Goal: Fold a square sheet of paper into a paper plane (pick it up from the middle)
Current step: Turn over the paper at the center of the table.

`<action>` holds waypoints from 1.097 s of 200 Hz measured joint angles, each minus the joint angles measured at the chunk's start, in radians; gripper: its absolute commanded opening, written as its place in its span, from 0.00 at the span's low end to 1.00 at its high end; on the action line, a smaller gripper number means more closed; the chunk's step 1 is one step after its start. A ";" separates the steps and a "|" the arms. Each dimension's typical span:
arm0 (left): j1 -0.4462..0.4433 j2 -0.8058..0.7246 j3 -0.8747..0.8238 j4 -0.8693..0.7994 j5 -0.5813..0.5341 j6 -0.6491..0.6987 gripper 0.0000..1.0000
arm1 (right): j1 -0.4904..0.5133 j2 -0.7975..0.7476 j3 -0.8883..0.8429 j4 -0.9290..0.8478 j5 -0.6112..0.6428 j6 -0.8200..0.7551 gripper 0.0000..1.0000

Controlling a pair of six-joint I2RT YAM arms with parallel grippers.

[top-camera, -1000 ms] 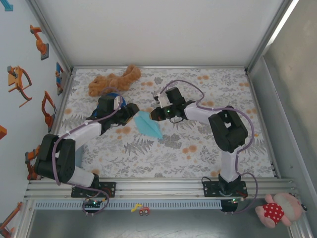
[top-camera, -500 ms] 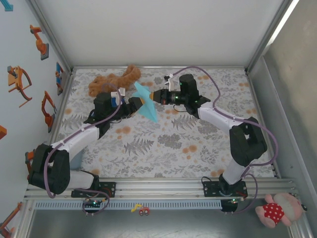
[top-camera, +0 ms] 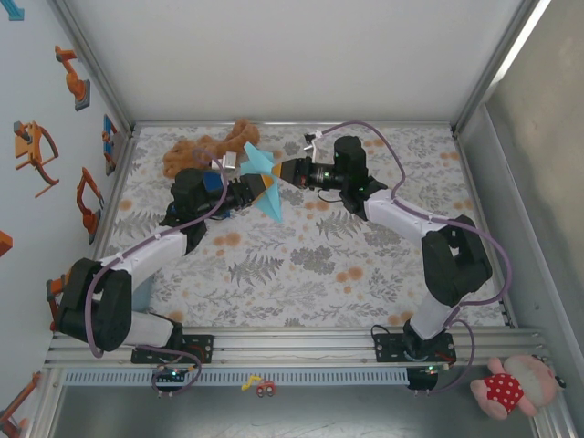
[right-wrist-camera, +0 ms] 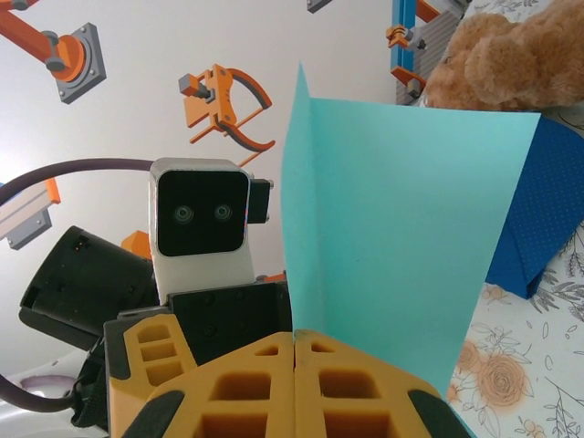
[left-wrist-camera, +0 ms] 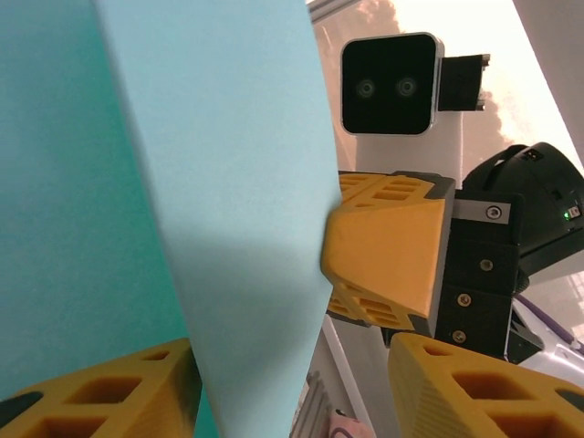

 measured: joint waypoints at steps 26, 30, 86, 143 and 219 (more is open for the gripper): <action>0.000 0.000 0.000 0.029 0.009 -0.005 0.43 | 0.000 0.000 0.000 0.006 0.000 0.014 0.00; 0.000 0.000 -0.001 0.031 0.010 -0.005 0.42 | 0.000 0.000 0.000 0.006 0.001 0.015 0.00; 0.000 -0.003 -0.013 0.022 0.007 0.001 0.33 | -0.001 0.000 -0.008 0.012 0.000 0.021 0.01; 0.000 -0.020 -0.014 -0.002 -0.011 0.016 0.27 | -0.008 0.000 -0.011 0.019 0.000 0.021 0.02; 0.000 -0.020 -0.014 -0.008 -0.023 0.017 0.17 | -0.015 -0.009 -0.021 0.020 0.003 0.019 0.19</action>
